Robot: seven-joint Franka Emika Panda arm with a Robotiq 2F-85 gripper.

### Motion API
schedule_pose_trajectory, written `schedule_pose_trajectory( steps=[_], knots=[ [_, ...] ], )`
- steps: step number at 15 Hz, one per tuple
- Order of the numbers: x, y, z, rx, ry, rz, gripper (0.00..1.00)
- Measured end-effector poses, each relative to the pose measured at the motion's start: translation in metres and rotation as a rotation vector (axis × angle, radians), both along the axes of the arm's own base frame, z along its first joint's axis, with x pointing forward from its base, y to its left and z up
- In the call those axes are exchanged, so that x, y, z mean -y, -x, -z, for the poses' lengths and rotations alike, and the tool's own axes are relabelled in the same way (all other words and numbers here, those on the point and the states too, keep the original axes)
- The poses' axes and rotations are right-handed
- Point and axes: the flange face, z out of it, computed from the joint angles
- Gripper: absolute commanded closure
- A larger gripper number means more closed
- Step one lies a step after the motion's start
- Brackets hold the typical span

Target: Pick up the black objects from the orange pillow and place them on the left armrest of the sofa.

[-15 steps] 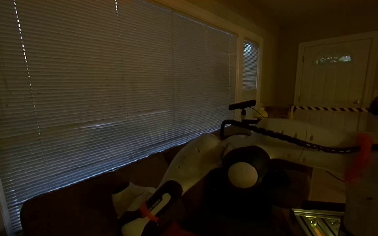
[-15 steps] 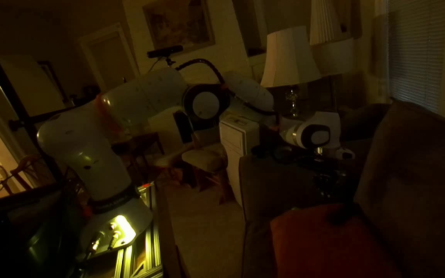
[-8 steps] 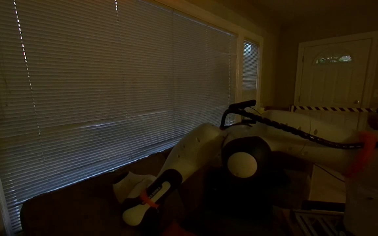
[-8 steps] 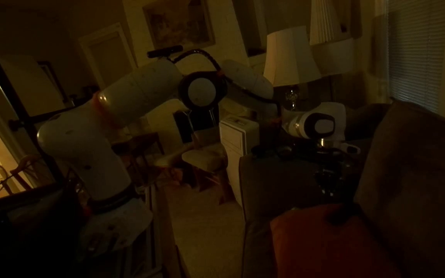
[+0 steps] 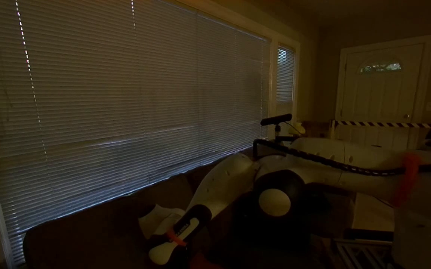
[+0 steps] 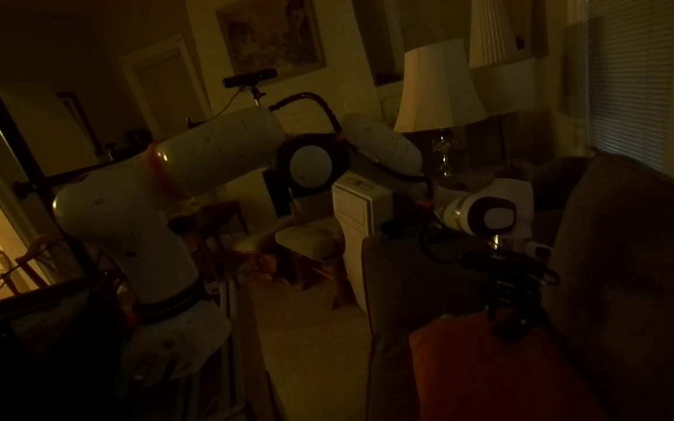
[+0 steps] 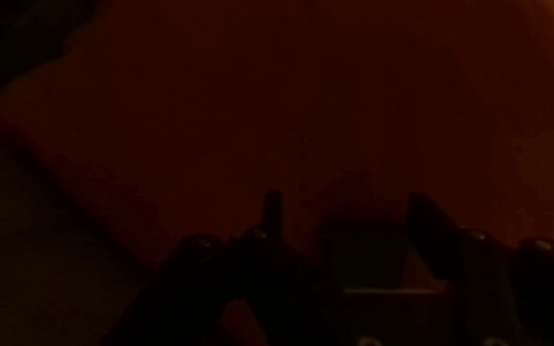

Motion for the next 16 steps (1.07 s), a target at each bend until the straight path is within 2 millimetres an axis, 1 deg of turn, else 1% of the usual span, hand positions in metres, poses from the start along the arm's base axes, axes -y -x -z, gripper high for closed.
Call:
schedule_pose_trajectory(
  steps=[3,6,9,12,16],
  knots=[
    [-0.002,-0.003,0.016,0.018,-0.003,-0.012,0.0],
    [-0.011,-0.003,0.028,0.036,-0.023,-0.016,0.0],
    [-0.017,-0.001,0.033,0.036,-0.038,-0.017,0.0],
    [-0.016,0.0,0.036,0.037,-0.038,-0.015,0.0],
    [-0.014,-0.001,0.035,0.051,-0.031,0.006,0.0]
  ],
)
